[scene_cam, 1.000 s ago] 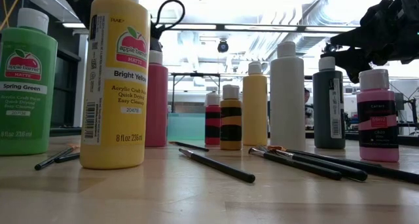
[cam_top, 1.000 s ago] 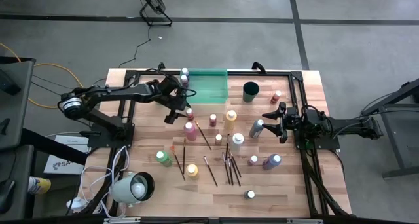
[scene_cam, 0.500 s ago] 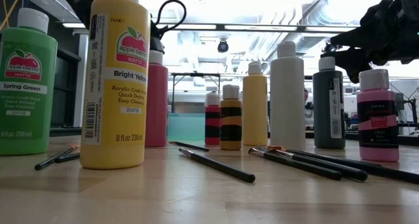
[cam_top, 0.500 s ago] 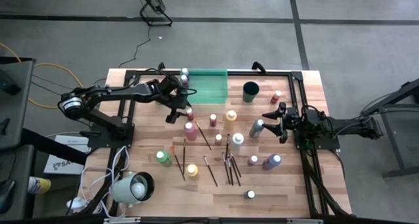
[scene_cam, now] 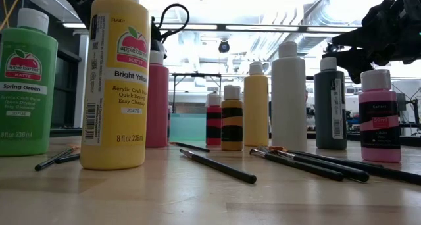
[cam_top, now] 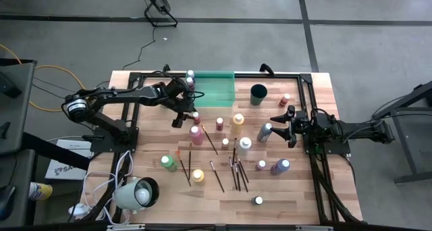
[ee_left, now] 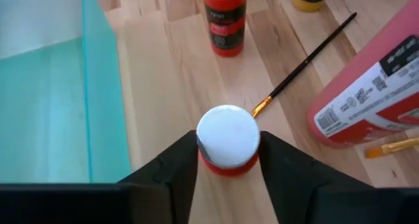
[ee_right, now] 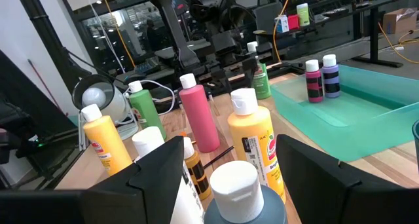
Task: Pick & Place Paint Supplies
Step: Put the orange paint bottle into the green bin
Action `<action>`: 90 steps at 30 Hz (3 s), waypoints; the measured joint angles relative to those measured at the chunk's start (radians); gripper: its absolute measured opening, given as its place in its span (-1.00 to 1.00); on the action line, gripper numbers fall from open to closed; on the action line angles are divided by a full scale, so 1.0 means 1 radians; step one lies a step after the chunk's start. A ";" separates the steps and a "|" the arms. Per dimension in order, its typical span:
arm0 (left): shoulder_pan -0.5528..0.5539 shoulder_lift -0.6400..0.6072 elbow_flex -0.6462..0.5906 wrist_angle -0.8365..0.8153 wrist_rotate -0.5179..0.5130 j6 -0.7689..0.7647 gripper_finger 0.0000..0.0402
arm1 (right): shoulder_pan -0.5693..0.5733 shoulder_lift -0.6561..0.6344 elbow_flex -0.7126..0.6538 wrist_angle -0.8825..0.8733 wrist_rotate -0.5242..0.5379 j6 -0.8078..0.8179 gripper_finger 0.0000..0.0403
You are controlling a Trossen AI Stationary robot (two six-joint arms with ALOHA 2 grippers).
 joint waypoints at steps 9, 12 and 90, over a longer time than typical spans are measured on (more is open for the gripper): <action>0.000 0.000 0.000 -0.001 0.003 -0.003 -0.44 | 0.000 0.000 0.000 0.000 0.000 0.000 0.18; 0.000 -0.008 0.000 -0.007 -0.008 -0.013 -0.44 | 0.000 0.000 0.000 0.000 0.000 0.000 0.18; 0.211 0.062 0.135 -0.011 -0.363 -0.367 -0.45 | 0.000 0.000 0.000 0.000 0.000 0.000 0.18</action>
